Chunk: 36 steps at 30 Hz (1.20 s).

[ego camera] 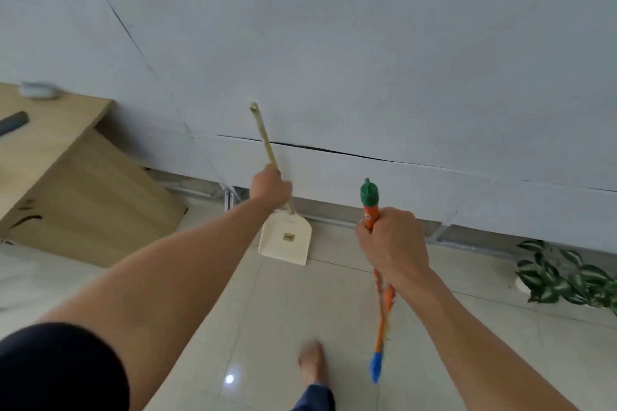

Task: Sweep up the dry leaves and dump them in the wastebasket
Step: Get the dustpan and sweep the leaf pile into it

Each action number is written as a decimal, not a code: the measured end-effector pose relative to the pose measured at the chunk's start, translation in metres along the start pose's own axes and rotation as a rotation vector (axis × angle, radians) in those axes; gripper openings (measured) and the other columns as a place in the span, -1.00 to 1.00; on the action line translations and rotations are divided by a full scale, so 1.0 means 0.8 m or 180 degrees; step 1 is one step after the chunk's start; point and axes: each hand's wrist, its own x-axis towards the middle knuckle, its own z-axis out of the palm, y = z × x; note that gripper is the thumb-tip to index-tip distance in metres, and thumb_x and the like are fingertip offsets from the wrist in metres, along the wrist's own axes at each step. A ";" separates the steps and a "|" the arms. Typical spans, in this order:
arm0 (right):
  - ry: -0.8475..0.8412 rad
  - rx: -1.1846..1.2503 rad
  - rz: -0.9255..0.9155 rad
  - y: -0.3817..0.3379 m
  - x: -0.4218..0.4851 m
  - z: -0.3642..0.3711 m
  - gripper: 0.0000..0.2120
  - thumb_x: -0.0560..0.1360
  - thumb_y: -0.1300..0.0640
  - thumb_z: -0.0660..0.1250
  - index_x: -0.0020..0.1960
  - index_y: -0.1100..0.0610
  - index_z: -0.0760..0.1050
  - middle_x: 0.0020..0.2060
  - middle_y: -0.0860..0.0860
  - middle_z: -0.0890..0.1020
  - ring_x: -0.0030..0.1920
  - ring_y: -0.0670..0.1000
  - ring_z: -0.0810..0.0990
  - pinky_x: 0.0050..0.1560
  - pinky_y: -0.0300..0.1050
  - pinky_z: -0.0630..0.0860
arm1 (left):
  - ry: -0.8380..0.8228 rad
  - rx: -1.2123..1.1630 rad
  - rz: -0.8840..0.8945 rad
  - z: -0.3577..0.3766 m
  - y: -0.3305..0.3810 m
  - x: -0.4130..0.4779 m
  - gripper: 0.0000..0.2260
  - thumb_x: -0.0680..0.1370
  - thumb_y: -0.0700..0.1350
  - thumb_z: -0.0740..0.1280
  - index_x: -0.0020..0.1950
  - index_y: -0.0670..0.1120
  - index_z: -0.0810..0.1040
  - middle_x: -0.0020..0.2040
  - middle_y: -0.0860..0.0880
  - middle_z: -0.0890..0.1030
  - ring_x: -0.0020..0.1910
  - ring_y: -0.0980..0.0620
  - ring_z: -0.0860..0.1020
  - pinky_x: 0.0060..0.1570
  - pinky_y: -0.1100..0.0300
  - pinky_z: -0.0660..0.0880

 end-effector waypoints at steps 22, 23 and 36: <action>0.0164 -0.0212 0.0379 -0.041 0.138 0.070 -0.55 0.55 0.01 0.24 -0.47 0.04 0.24 -0.58 -0.07 0.36 -0.51 -0.05 0.38 -0.46 -0.19 0.26 | 0.0333 -0.0482 -0.0367 -0.029 0.009 0.296 -0.66 0.47 -0.01 0.40 0.18 -0.13 0.54 0.07 -0.10 0.62 -0.02 -0.08 0.59 -0.23 0.15 0.49; 0.0177 -0.0232 0.0388 -0.040 0.138 0.070 -0.55 0.55 0.01 0.24 -0.47 0.04 0.24 -0.58 -0.07 0.36 -0.50 -0.04 0.40 -0.44 -0.17 0.28 | 0.0338 -0.0449 -0.0345 -0.026 0.008 0.296 -0.66 0.49 -0.01 0.39 0.19 -0.15 0.54 0.08 -0.11 0.62 0.00 -0.09 0.58 -0.21 0.15 0.48; 0.0149 -0.0034 0.0405 0.022 0.066 0.023 -0.56 0.54 0.03 0.26 -0.48 0.04 0.28 -0.57 -0.06 0.44 -0.53 -0.09 0.42 -0.47 -0.22 0.35 | 0.1045 0.0316 0.0975 -0.027 0.041 0.129 -0.61 0.54 0.14 0.30 0.00 -0.21 0.50 -0.13 -0.16 0.62 -0.10 -0.20 0.55 -0.12 0.01 0.46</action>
